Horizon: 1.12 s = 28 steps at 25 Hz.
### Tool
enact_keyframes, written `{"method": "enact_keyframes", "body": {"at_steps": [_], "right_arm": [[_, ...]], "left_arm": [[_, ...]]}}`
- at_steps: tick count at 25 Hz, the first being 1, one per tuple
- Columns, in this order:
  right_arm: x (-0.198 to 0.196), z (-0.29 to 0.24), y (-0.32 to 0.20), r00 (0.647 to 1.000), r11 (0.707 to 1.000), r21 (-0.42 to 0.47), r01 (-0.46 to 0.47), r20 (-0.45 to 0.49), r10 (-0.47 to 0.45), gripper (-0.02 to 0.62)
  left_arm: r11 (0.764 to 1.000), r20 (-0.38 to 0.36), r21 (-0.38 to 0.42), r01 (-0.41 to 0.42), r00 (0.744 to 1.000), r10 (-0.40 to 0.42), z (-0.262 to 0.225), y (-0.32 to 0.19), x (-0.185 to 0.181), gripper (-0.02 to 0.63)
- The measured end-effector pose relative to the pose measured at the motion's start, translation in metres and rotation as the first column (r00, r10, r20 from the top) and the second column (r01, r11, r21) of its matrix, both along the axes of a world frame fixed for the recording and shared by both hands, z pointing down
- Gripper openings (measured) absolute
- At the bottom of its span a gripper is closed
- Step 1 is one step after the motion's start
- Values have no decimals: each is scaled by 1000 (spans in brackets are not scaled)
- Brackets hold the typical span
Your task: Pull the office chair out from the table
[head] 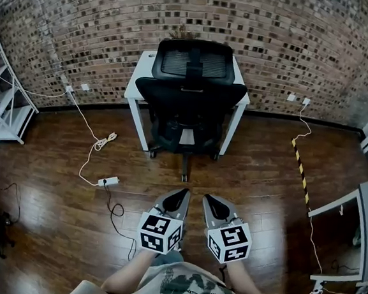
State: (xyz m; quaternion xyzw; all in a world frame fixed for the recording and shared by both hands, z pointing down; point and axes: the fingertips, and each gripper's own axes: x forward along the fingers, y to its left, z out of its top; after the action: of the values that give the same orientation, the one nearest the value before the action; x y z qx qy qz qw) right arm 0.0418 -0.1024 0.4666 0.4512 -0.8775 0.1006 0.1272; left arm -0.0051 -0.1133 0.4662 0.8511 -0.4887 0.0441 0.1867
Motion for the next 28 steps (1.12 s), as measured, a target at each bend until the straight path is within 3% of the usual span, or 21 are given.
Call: {"method": "enact_keyframes", "body": {"at_steps": [15,28], "right_arm": [[-47,-19,-96,998,997,48,-53,-20,54,0],[-48,-30,-158,999,993,106,-50,11,49,0]], "left_arm": [[998,-11,47,-49,999,50,-19,-96,-49,15],[993,18,107,-50,999,49,-29,-156,-55,15]]}}
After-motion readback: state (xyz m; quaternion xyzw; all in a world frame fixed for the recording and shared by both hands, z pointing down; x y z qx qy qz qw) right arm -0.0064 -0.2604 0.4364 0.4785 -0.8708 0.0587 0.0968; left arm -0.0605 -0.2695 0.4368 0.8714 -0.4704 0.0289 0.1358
